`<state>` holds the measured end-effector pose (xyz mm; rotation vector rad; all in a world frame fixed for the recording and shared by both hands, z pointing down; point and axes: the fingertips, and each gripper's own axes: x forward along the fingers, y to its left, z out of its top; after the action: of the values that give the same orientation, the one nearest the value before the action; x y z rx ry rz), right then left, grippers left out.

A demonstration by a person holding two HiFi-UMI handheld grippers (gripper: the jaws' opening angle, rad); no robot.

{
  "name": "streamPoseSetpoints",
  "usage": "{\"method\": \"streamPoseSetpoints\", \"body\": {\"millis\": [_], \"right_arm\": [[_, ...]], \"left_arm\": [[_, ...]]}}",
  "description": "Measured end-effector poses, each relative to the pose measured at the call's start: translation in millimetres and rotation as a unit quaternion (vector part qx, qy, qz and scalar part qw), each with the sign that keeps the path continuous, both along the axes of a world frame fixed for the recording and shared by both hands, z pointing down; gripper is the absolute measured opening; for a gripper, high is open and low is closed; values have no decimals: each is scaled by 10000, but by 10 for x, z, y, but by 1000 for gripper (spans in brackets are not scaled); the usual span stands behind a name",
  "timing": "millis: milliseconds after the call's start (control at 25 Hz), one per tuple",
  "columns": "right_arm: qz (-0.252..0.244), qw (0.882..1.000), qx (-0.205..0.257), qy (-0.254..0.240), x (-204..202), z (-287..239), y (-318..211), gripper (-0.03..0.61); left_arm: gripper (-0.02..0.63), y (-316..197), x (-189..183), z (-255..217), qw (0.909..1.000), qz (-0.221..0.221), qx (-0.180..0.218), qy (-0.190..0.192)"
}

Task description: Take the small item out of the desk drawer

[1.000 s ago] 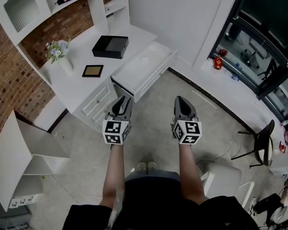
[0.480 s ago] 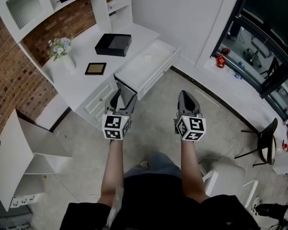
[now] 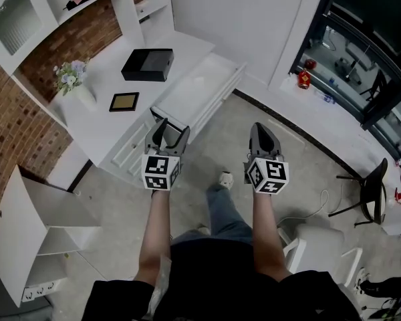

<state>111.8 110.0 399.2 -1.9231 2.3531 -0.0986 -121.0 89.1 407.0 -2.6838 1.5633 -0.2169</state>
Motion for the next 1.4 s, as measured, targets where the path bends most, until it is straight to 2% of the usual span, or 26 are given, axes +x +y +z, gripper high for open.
{"method": "streamPoseSetpoints", "body": {"millis": [240, 560, 960, 1120, 1400], "right_arm": [[-103, 9999, -138, -4, 96, 215, -765, -2], [-483, 9984, -304, 34, 285, 332, -2361, -2], [-1355, 9892, -525, 180, 317, 337, -4319, -2], [-1477, 9876, -527, 100, 310, 355, -4782, -2], [-1642, 9841, -670, 105, 221, 495, -5124, -2]], "left_arm": [[255, -679, 129, 205, 9999, -73, -116, -66], [266, -2038, 381, 435, 9985, -387, -358, -150], [267, -3456, 456, 701, 9883, -1288, -815, -114], [267, -3801, 510, 814, 9856, -1395, -947, -137], [267, -4128, 618, 1011, 9822, -1436, -1198, -153]]}}
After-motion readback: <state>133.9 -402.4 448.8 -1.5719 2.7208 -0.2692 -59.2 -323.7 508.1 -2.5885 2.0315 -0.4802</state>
